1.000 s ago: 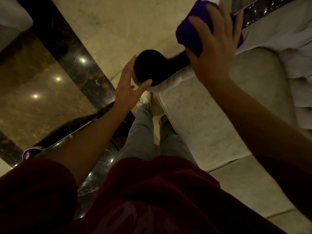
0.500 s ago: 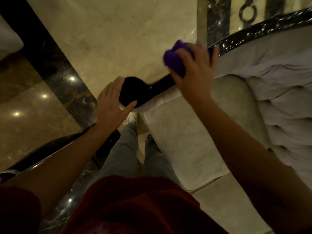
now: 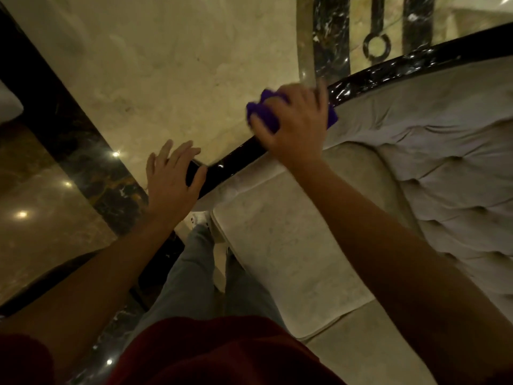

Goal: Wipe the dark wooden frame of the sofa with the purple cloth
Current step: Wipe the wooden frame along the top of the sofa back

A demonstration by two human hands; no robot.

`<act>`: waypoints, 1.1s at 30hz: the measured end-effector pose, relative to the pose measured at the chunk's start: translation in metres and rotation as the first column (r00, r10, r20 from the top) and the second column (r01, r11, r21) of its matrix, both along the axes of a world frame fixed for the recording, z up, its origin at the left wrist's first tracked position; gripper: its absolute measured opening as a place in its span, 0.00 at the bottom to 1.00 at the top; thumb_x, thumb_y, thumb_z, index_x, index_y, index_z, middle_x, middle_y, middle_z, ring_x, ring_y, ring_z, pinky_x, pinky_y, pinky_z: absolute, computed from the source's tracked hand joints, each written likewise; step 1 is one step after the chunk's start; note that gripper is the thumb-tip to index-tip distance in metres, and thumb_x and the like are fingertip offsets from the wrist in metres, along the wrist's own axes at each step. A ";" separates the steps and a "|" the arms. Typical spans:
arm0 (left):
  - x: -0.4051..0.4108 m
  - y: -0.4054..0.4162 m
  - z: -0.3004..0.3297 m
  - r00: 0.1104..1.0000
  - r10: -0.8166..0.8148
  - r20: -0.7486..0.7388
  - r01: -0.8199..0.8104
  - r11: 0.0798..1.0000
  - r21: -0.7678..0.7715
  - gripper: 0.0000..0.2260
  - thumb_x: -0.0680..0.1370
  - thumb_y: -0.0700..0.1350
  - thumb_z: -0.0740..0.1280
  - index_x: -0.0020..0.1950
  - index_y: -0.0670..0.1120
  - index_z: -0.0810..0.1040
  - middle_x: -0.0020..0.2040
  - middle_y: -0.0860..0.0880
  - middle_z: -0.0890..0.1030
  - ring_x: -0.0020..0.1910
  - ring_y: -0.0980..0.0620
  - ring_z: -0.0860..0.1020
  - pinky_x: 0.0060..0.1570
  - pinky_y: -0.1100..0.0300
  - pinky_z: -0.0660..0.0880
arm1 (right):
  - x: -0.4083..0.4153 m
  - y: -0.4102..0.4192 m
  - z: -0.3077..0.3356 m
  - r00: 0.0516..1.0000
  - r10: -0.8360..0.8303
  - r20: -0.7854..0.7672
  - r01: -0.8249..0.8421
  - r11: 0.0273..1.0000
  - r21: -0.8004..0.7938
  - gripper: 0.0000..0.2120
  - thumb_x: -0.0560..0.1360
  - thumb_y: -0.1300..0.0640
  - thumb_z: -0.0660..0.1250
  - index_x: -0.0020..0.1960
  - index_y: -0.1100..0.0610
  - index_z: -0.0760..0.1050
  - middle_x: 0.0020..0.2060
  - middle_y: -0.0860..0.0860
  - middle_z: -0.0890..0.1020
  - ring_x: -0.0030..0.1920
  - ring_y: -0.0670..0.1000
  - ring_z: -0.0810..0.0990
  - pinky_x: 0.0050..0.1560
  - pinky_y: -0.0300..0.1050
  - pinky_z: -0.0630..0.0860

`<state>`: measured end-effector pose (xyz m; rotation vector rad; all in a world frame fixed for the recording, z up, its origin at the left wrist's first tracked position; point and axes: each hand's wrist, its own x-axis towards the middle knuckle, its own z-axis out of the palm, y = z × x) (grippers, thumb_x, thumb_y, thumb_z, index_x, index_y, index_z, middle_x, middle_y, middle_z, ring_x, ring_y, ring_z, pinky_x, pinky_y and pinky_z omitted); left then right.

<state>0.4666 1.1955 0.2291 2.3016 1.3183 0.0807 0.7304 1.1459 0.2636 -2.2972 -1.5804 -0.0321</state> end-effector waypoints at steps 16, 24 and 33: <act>0.127 -0.015 0.027 0.994 0.109 0.007 -0.106 0.978 -0.179 0.19 0.88 0.47 0.52 0.56 0.39 0.80 0.43 0.37 0.83 0.42 0.37 0.81 0.42 0.50 0.73 | 0.048 -0.005 -0.004 0.990 0.011 -0.142 0.011 0.988 0.154 0.14 0.73 0.45 0.72 0.51 0.54 0.85 0.57 0.56 0.84 0.62 0.59 0.80 0.74 0.63 0.64; 0.242 -0.006 0.040 0.995 -0.096 -0.018 0.097 0.992 0.080 0.21 0.85 0.50 0.48 0.51 0.41 0.76 0.34 0.42 0.75 0.30 0.43 0.72 0.29 0.49 0.67 | 0.283 -0.036 0.017 0.944 -0.267 0.195 0.278 0.960 -0.027 0.22 0.79 0.37 0.60 0.57 0.53 0.81 0.60 0.56 0.81 0.64 0.58 0.77 0.78 0.60 0.60; 0.256 -0.004 0.030 0.995 0.077 -0.069 -0.064 0.981 0.182 0.15 0.86 0.45 0.56 0.46 0.41 0.77 0.33 0.47 0.71 0.29 0.46 0.69 0.31 0.54 0.61 | 0.114 -0.005 -0.003 0.956 -0.195 -0.219 0.224 0.968 0.113 0.15 0.72 0.45 0.70 0.52 0.53 0.85 0.60 0.56 0.82 0.65 0.59 0.77 0.77 0.63 0.60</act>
